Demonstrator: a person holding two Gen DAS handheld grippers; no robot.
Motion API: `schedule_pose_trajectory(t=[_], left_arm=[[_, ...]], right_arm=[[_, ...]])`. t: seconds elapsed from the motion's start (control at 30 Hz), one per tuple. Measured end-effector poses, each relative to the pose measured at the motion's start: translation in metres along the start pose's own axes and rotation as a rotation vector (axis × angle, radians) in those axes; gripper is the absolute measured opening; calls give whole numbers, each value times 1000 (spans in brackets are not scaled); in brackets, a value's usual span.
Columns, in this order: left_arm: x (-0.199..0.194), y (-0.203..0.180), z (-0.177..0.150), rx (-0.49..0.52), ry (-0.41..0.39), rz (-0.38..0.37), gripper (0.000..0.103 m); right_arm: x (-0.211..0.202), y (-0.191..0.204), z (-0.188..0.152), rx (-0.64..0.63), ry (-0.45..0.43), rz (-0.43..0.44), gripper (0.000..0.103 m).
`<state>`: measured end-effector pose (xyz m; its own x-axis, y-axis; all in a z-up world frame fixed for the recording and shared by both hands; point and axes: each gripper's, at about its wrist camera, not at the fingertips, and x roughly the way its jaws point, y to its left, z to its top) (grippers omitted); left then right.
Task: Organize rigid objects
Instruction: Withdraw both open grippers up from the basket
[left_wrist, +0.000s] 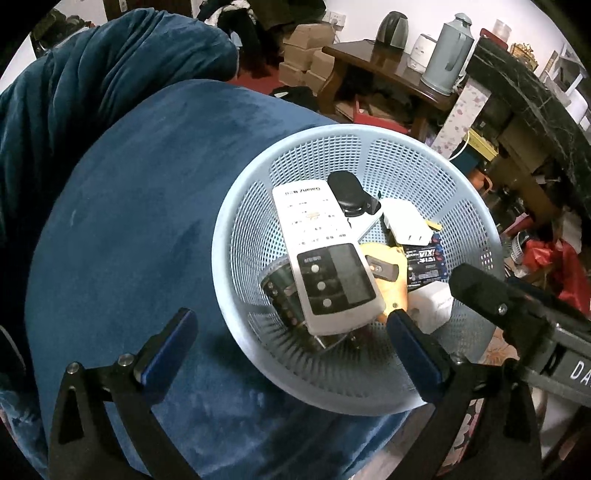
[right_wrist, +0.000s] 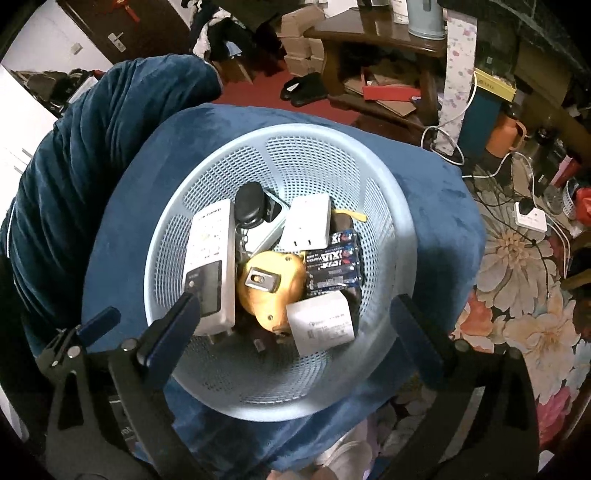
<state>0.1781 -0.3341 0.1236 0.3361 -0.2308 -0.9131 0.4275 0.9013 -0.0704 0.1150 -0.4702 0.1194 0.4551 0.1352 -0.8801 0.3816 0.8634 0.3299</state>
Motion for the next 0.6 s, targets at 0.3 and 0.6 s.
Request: schedule_pose_trajectory(t=[0.3, 0.6], left_arm=[[-7, 1, -5, -8, -3, 7, 102], [-14, 2, -10, -13, -14, 2, 102]], right_arm=[[-5, 2, -5, 6, 6, -4, 103], [-13, 5, -14, -1, 6, 4, 103]])
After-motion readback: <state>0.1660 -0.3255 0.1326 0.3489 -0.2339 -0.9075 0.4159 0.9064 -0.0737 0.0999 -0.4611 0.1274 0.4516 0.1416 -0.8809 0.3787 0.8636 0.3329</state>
